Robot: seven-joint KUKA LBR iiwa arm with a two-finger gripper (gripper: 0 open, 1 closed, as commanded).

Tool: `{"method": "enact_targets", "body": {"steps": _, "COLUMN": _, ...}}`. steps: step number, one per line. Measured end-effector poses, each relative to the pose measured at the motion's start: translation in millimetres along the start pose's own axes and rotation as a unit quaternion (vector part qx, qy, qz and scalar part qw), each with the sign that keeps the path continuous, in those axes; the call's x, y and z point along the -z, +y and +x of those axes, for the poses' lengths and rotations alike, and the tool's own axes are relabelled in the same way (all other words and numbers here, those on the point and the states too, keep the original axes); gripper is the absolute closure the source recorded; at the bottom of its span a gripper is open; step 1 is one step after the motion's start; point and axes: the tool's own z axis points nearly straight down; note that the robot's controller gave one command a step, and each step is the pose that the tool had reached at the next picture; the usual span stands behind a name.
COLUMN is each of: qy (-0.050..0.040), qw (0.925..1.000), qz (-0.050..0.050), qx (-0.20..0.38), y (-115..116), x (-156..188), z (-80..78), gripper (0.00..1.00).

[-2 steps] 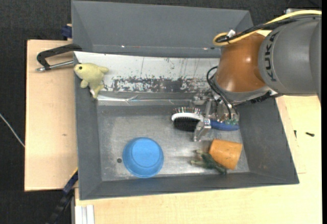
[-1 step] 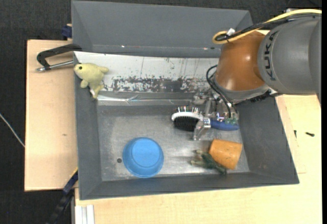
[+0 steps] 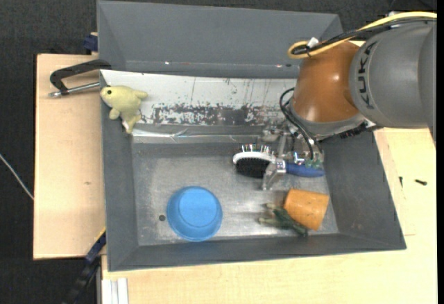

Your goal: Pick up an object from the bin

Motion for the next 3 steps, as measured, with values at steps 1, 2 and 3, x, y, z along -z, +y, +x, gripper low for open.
{"method": "enact_targets", "body": {"steps": 1, "qy": 0.0005, "qw": 1.0, "qz": 0.0, "qx": 0.0, "y": 0.8, "x": 0.6, "z": -0.6, "gripper": 0.0}}
{"method": "enact_targets", "body": {"steps": 2, "qy": -0.0006, "qw": 1.0, "qz": 0.0, "qx": 0.0, "y": 1.4, "x": 1.4, "z": -1.5, "gripper": 0.0}}
{"method": "enact_targets", "body": {"steps": 3, "qy": -0.002, "qw": 1.0, "qz": 0.001, "qx": -0.001, "y": 0.3, "x": 2.8, "z": -2.7, "gripper": 1.0}}
